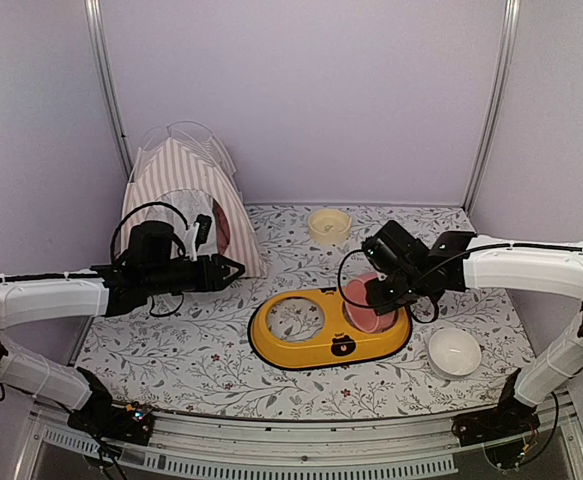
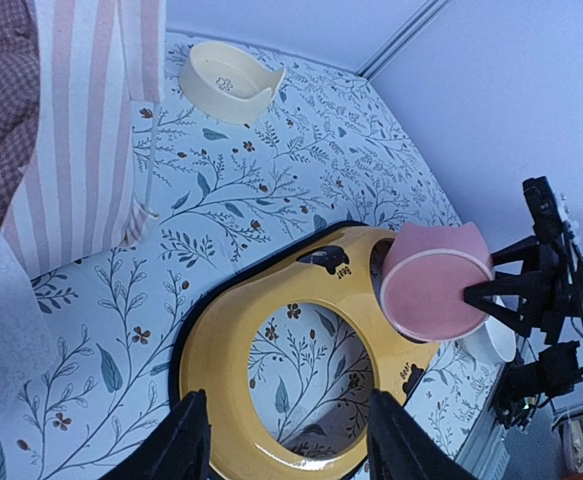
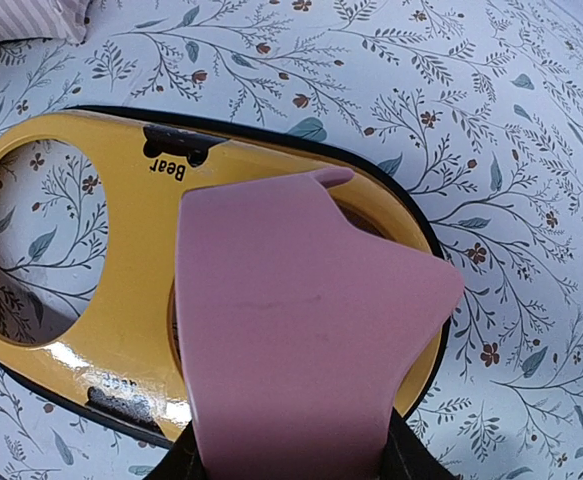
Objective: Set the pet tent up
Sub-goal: Place the pet food bowl in the pet food container.
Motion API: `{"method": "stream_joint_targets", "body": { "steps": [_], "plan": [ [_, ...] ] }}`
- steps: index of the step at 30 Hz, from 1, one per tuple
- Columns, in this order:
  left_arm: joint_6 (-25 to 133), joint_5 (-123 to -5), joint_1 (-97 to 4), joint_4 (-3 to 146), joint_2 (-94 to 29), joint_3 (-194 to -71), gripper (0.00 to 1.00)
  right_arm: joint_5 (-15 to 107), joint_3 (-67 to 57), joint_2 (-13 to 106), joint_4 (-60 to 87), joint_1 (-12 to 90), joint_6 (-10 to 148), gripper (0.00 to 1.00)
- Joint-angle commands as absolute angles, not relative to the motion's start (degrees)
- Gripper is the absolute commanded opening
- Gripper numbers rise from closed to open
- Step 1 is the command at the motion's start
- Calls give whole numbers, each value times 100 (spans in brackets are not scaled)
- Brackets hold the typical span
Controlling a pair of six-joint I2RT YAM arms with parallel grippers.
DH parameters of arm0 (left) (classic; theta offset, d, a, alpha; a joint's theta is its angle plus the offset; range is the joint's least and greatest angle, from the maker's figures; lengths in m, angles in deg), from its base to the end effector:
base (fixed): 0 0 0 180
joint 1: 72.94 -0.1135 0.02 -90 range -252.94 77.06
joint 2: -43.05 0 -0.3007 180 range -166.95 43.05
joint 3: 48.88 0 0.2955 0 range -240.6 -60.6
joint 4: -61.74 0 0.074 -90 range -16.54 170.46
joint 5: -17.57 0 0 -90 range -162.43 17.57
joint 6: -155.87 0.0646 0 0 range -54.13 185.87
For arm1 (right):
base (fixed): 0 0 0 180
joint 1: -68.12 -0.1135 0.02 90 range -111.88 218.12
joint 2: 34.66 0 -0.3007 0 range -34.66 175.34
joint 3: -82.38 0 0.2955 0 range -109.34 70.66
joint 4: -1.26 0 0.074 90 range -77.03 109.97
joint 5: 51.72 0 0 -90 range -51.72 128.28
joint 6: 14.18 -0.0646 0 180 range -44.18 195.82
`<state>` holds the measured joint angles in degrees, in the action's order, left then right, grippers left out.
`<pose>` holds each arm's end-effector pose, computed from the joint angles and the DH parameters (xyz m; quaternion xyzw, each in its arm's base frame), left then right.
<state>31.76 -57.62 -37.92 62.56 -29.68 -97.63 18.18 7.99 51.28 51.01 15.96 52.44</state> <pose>0.2564 -0.1998 0.2233 0.0761 0.8348 -0.3925 0.3784 0.2340 0.2651 0.2362 -0.1952 0.9348 0.0158 0.2965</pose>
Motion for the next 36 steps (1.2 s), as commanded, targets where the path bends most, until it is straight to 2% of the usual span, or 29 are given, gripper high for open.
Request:
{"method": "stream_joint_targets", "body": {
  "steps": [1,7,12,26,36],
  "plan": [
    [3150,-5744,-3748,6128,-2949,-9824,54,1706,473,5248,4792,1501,5364,33],
    [3115,-5760,-3752,6106,-2898,-9752,54,1832,352,5354,4744,1413,5411,55],
    [3128,-5758,-3752,6124,-2902,-9760,54,2052,352,5290,4577,1408,5390,63],
    [3131,-5718,-3751,6110,-2972,-9791,54,2273,439,5240,4288,1408,5293,70],
    [3107,-5683,-3746,6071,-3016,-9810,54,2728,271,5483,3525,1892,5163,82]
  ]
}}
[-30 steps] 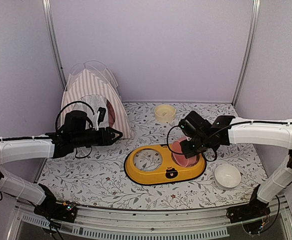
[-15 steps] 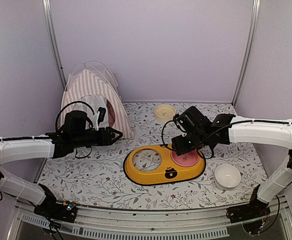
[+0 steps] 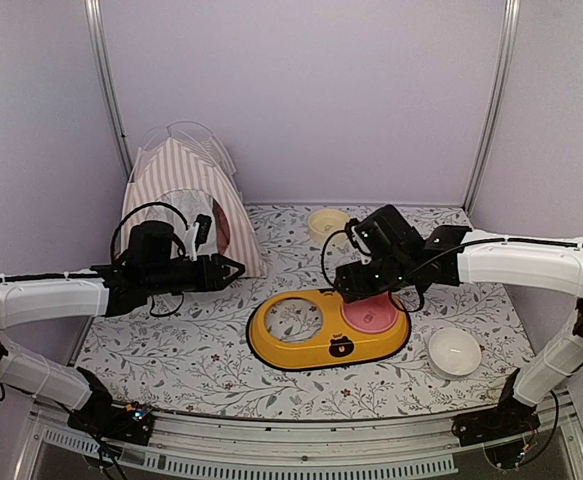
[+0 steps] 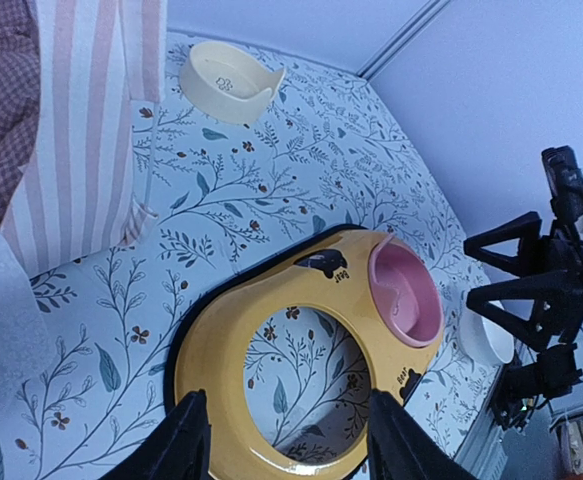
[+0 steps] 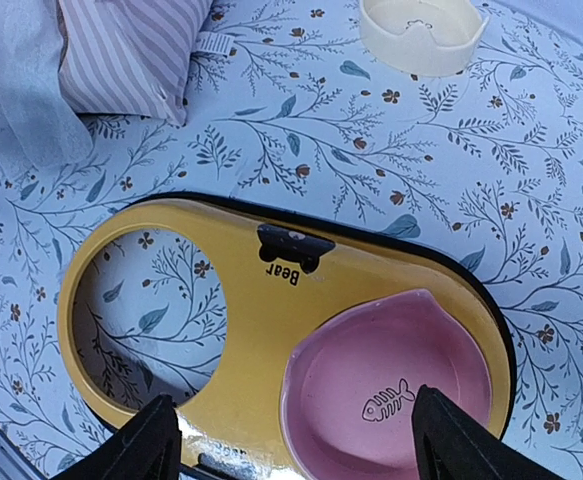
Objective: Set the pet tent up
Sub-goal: Place the pet food bowl in the pet food container, then move the pet food bowl to the center of the board.
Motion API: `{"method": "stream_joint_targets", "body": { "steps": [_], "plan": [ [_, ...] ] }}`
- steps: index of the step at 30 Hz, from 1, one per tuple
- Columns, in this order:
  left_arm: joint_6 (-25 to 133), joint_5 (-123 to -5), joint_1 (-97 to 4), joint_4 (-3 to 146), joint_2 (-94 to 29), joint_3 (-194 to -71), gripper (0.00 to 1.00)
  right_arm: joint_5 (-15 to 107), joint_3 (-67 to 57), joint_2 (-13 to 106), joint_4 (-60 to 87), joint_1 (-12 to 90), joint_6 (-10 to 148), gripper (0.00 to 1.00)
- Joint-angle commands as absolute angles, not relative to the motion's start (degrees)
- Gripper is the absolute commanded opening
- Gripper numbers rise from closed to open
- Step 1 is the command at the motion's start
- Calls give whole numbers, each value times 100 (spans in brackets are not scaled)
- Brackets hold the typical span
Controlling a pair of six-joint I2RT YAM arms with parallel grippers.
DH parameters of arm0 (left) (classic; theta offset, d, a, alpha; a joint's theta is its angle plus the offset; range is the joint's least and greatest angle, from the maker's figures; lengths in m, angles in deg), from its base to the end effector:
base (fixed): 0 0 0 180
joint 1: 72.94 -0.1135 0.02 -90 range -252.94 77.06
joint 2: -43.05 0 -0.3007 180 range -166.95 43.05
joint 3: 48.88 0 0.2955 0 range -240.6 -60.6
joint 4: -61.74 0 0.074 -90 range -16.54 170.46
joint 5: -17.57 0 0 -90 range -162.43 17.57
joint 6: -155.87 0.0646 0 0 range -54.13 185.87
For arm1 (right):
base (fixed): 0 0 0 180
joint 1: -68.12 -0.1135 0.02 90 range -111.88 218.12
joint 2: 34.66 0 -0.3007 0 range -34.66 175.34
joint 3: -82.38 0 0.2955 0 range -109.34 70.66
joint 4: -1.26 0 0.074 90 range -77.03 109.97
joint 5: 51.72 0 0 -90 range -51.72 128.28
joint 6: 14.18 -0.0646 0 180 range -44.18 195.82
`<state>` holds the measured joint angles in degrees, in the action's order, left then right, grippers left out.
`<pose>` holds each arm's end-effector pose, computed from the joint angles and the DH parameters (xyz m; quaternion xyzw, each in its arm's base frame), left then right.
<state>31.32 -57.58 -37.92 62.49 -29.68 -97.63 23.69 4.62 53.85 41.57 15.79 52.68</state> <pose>0.2564 -0.1999 0.2235 0.0731 0.8348 -0.3945 0.3771 0.2502 0.2974 0.2528 -0.1947 0.9157 0.1077 0.3347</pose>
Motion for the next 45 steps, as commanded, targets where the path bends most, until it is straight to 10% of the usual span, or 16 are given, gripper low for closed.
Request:
{"method": "stream_joint_targets", "body": {
  "steps": [1,31,45],
  "plan": [
    [3112,-5674,-3748,6076,-3016,-9817,54,2886,262,5541,3358,2036,5136,83],
    [3469,-5951,-3769,7127,-2439,-9974,55,4407,-4471,10583,2356,3834,6220,69],
    [3428,-5818,-3770,6950,-2709,-10048,55,5266,-3948,10407,3034,3830,6255,63]
  ]
}}
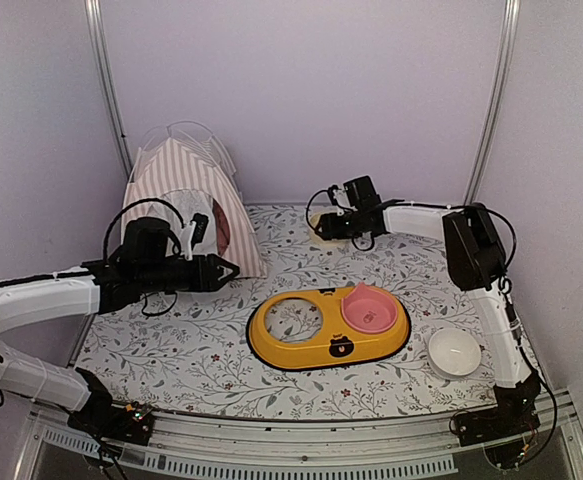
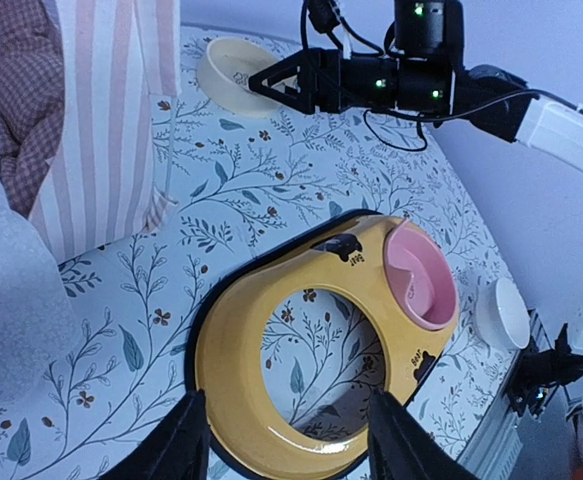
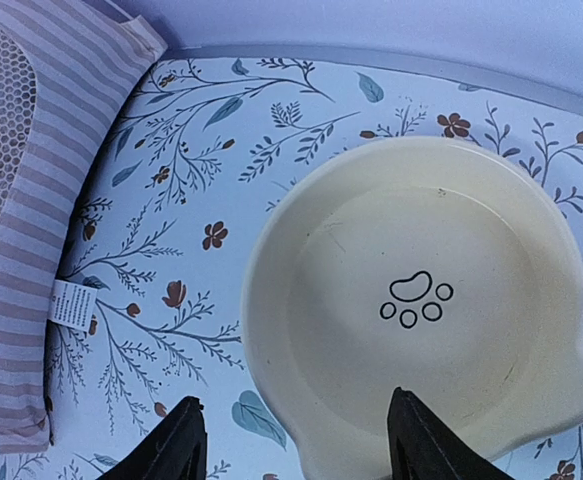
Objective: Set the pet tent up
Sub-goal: Move the pet food bowl to the center of the board, then pick up the pet food bowl from the center of the board.
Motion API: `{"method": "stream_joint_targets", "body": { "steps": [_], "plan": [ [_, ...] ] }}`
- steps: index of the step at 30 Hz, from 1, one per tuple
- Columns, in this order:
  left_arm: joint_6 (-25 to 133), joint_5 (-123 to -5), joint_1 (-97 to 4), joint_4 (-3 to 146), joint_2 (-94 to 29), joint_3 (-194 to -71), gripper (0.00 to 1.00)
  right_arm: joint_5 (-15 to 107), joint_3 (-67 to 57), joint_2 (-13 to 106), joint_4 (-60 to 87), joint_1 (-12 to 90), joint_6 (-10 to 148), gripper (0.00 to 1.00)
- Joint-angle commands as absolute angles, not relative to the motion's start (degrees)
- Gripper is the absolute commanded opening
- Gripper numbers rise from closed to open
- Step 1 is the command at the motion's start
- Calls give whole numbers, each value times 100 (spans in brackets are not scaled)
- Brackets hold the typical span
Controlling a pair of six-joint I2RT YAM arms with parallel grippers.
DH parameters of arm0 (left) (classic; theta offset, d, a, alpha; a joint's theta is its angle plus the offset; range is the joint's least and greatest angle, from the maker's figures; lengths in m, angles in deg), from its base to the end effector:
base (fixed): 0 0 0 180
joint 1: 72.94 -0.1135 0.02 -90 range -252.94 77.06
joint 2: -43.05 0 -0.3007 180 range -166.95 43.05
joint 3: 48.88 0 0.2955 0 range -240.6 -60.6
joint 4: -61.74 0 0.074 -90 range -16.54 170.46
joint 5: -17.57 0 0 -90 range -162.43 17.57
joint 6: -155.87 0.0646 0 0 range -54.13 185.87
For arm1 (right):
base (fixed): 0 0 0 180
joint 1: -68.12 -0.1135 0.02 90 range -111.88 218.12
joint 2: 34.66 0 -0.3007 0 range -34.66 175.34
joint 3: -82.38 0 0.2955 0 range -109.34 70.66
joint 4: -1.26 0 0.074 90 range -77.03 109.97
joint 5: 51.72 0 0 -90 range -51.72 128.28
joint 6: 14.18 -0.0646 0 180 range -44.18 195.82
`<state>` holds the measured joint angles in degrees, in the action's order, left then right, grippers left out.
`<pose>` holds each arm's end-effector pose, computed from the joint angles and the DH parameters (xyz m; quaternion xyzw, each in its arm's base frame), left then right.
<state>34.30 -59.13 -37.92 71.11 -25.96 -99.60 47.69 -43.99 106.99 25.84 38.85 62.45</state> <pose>0.2487 -0.1924 0.2380 0.0855 0.8477 -0.3650 0.3753 0.5589 0.3254 0.1339 -0.1593 0.8893 0.2228 0.3664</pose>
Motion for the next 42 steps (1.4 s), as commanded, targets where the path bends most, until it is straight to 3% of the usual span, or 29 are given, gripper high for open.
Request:
{"method": "stream_joint_targets", "body": {
  "steps": [1,11,20,24,34,42],
  "plan": [
    [3419,-5795,-3769,6920,-2729,-10043,55,5320,-3852,10326,3079,3806,6250,63],
    [3321,-5605,-3772,6801,-2872,-10046,55,5263,-3002,9600,3549,3356,6262,61],
    [3177,-5499,-3753,6609,-2940,-9973,55,4365,-2706,9307,3989,2772,6480,52],
    [3117,-5468,-3747,6531,-2971,-9950,55,4094,-2772,9377,4095,2716,6509,44],
    [3078,-5503,-3735,6529,-2876,-9845,54,3557,-3172,9526,4320,2612,6600,4],
    [3087,-5529,-3735,6537,-2840,-9857,54,3289,-3369,9232,4321,2552,6685,0]
  ]
}}
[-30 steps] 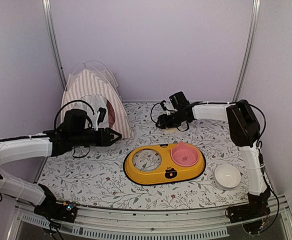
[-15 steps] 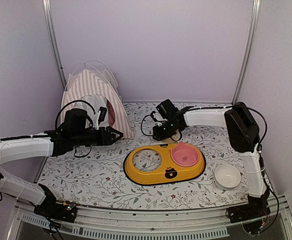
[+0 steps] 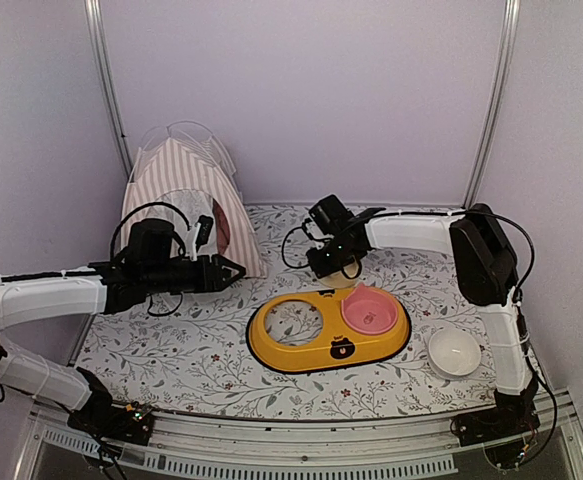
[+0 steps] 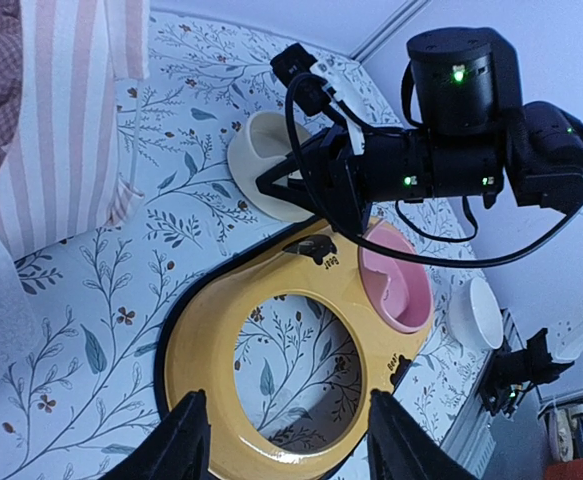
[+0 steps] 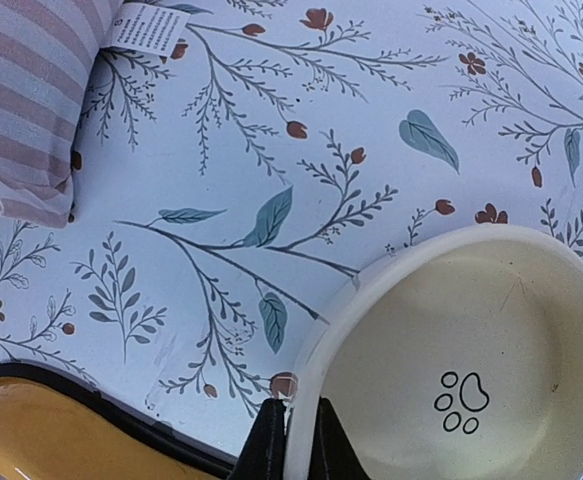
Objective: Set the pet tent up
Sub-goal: Pick up the pet food bowl from the center of the board, then place the pet food bowl in the pet food container.
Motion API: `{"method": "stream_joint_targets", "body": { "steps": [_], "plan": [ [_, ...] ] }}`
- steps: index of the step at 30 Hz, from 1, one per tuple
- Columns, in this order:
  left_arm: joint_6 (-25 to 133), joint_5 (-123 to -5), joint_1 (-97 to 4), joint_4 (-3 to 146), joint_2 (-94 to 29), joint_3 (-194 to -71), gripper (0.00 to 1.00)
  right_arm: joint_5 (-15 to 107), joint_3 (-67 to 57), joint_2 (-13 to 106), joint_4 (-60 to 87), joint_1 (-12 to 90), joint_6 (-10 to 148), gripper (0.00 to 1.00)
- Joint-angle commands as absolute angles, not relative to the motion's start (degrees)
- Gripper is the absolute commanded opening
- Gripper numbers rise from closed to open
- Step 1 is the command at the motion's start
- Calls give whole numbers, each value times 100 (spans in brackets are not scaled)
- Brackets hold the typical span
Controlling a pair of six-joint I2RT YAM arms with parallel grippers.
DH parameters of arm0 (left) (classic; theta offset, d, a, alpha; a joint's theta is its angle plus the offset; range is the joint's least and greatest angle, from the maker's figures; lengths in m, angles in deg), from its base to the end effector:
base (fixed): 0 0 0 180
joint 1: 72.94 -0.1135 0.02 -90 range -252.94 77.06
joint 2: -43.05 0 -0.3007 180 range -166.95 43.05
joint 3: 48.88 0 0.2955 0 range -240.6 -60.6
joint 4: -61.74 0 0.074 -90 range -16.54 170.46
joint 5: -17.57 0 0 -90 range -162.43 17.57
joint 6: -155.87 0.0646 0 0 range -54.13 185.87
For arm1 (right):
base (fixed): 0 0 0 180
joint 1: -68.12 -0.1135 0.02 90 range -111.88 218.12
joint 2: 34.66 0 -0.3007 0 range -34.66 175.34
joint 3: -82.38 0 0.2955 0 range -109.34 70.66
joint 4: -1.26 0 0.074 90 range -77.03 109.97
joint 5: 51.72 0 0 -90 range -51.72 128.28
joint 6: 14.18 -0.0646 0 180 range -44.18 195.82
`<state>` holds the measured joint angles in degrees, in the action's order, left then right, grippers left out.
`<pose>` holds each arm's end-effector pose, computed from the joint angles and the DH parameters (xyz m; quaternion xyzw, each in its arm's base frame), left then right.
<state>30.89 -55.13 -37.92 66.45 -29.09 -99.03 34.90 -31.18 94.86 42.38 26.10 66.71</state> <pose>0.2535 -0.2011 0.2281 0.0792 0.8416 -0.4024 0.3515 0.4265 0.3792 0.1480 -0.2635 0.9217 0.0967 0.2677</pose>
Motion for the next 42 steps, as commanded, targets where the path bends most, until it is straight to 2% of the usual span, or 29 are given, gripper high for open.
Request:
{"method": "stream_joint_targets", "body": {
  "steps": [1,10,20,30,42],
  "plan": [
    [3089,-5536,-3735,6541,-2834,-9857,55,3276,-3381,9164,4325,2536,6685,0],
    [3124,-5747,-3735,6642,-2626,-9784,55,2971,-3359,8433,4341,2199,6737,0],
    [3137,-5950,-3752,6682,-2436,-9642,55,3156,-2945,7856,4458,1597,6452,0],
    [3038,-5930,-3752,6531,-2582,-9668,55,3294,-2519,7756,4464,845,6020,0],
    [2937,-5948,-3752,6475,-2606,-9608,55,3462,-2398,7944,4401,396,5789,0]
  ]
}}
